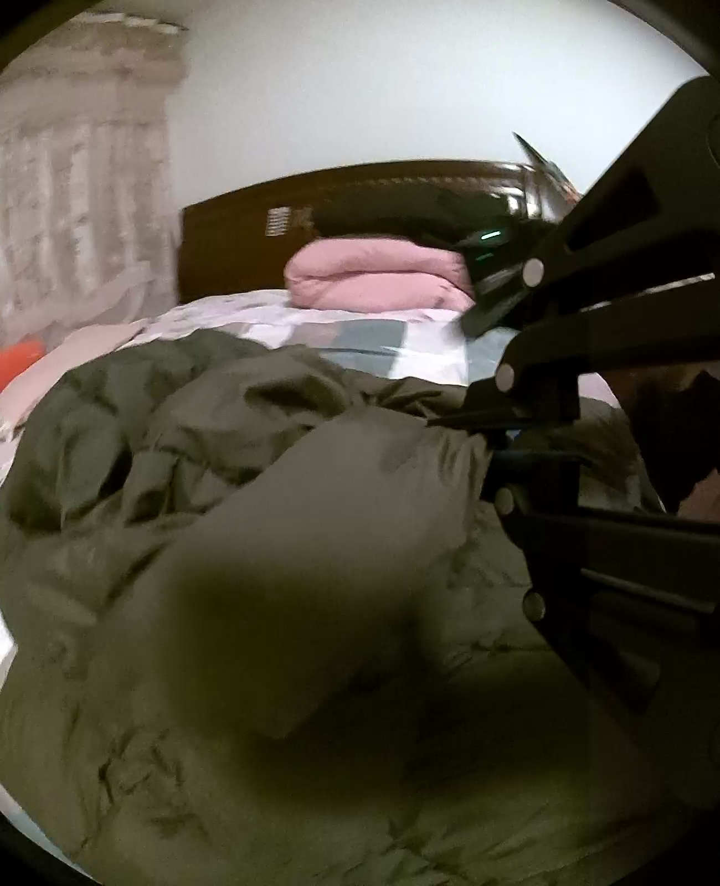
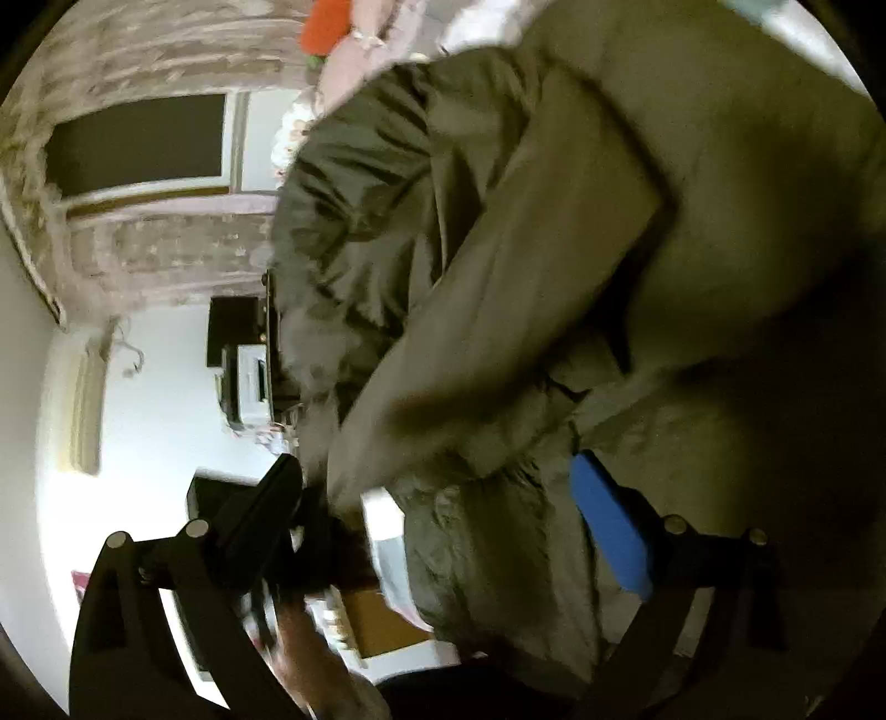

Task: Fold large clothes

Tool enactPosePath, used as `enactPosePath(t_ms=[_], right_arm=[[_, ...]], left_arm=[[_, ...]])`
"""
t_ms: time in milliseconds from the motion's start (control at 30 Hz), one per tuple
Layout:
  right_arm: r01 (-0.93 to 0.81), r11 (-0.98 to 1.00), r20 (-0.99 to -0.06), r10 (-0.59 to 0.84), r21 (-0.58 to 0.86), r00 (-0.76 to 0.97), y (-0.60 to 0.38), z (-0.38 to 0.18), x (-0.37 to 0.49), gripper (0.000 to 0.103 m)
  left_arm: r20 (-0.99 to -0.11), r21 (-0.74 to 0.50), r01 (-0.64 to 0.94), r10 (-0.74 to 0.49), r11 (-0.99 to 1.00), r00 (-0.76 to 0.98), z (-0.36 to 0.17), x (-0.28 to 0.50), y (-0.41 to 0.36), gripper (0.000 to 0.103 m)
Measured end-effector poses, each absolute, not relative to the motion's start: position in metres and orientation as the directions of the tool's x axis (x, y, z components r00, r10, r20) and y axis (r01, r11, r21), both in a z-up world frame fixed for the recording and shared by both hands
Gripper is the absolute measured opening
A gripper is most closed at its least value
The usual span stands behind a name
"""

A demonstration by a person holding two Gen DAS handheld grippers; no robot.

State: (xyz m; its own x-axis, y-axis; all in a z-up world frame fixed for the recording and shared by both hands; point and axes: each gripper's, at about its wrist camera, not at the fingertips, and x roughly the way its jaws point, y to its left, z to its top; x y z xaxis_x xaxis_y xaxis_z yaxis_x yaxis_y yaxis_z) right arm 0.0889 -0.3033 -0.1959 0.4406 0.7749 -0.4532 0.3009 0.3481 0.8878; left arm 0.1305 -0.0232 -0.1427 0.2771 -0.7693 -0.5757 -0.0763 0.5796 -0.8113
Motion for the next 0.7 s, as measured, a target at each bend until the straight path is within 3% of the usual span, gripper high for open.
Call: enactPosePath(t_ms=[67,100,133,200,300,433,567,667,700], right_arm=[[0.318,0.299,-0.424,0.772,0.9,0.474,-0.3,-0.209,0.103,0.092],[0.311,0.296,-0.42,0.759,0.903,0.498,-0.301,-0.21,0.106,0.058],[0.298,0.353,-0.461,0.72,0.887,0.519,-0.302,-0.206,0.11,0.036],[0.261,0.475,-0.538,0.676,0.84,0.504,-0.295,-0.192,0.113,0.022],[0.209,0.689,-0.699,0.576,0.694,0.424,-0.27,-0.171,0.107,0.02],[0.191,0.796,-0.807,0.514,0.575,0.291,-0.248,-0.189,0.09,0.019],[0.282,0.751,-0.803,0.561,0.596,0.202,-0.251,-0.23,0.09,0.022],[0.37,0.693,-0.782,0.59,0.619,0.201,-0.267,-0.229,0.096,0.063],[0.374,0.694,-0.785,0.58,0.616,0.217,-0.27,-0.224,0.098,0.073]], left_arm=[[-0.587,-0.801,-0.054,-0.763,0.596,0.27,-0.142,0.127,-0.032,0.004],[-0.594,-0.794,-0.046,-0.758,0.606,0.27,-0.141,0.126,-0.034,0.005],[-0.609,-0.781,-0.036,-0.746,0.624,0.27,-0.14,0.126,-0.037,0.005],[-0.649,-0.745,-0.029,-0.713,0.667,0.263,-0.142,0.128,-0.038,0.005],[-0.731,-0.668,-0.044,-0.643,0.743,0.231,-0.151,0.128,-0.038,0.006],[-0.803,-0.593,-0.07,-0.581,0.802,0.132,-0.176,0.124,-0.042,0.008],[-0.842,-0.537,-0.115,-0.539,0.836,0.018,-0.21,0.116,-0.045,0.008],[-0.832,-0.552,-0.155,-0.552,0.819,0.049,-0.199,0.119,-0.031,0.017],[-0.843,-0.538,-0.16,-0.529,0.827,0.103,-0.185,0.122,-0.022,0.026]])
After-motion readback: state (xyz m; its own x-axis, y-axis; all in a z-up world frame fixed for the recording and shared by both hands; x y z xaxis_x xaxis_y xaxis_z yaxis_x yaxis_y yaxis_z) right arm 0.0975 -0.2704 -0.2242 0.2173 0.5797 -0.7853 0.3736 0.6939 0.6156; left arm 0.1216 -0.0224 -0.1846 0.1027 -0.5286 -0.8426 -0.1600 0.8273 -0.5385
